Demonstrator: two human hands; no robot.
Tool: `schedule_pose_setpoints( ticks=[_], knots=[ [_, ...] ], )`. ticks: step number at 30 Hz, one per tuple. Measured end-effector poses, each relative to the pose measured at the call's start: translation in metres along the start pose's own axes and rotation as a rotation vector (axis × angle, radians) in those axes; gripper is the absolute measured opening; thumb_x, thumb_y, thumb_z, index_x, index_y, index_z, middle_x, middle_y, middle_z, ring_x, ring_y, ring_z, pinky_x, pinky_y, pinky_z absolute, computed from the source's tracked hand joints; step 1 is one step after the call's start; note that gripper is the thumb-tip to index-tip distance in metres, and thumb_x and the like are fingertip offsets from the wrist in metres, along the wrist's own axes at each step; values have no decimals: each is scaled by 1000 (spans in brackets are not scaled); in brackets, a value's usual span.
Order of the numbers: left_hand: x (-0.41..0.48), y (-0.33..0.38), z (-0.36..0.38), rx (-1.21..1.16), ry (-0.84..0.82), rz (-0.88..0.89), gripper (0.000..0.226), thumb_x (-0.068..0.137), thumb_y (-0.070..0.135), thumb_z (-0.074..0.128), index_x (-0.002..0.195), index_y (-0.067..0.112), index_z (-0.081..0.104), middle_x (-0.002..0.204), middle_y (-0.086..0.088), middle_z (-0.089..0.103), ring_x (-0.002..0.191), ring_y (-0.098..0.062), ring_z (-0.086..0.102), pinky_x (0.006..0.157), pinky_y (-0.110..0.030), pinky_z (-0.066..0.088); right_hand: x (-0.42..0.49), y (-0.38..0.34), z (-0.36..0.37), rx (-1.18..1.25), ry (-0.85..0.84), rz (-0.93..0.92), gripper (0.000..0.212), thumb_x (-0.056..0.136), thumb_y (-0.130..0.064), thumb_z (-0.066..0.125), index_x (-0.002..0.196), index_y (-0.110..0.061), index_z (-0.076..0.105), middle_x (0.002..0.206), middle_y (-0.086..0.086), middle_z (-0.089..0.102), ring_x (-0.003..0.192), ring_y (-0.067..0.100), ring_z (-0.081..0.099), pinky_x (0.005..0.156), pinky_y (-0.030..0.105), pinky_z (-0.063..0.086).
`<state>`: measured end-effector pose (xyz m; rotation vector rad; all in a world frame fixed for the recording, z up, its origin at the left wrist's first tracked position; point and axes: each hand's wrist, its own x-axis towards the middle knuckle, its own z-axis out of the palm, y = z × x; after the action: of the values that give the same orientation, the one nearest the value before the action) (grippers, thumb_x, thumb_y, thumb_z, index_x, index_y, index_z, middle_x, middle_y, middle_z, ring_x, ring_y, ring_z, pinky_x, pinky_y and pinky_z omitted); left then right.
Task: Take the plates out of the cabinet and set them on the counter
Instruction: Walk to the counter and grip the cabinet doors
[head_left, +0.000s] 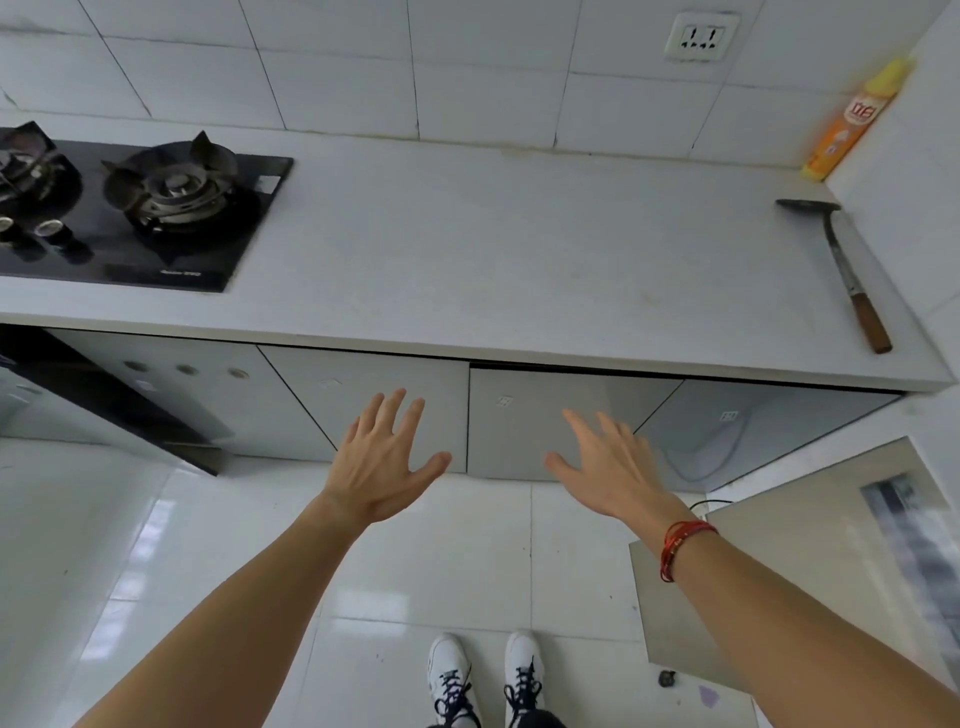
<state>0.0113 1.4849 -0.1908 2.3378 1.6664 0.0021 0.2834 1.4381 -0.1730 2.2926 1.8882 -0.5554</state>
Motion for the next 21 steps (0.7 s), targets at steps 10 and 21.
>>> schedule_pose_setpoints(
  ticks=[10, 21],
  knots=[
    [27, -1, 6, -175, -15, -114, 93, 80, 76, 25, 154, 19, 22, 163, -6, 16, 150, -28, 9, 117, -47, 24, 43, -8, 0, 117, -66, -20, 69, 96, -60, 39, 155, -27, 23, 153, 12, 36, 138, 32, 35, 109, 46, 34],
    [114, 15, 32, -1125, -21, -608, 73, 93, 50, 53, 154, 23, 24, 155, 3, 31, 139, -21, 36, 109, -38, 32, 125, -20, 24, 845, -171, 202, 75, 94, -53, 54, 155, -23, 22, 150, 5, 43, 130, 21, 46, 104, 39, 40]
  ],
)
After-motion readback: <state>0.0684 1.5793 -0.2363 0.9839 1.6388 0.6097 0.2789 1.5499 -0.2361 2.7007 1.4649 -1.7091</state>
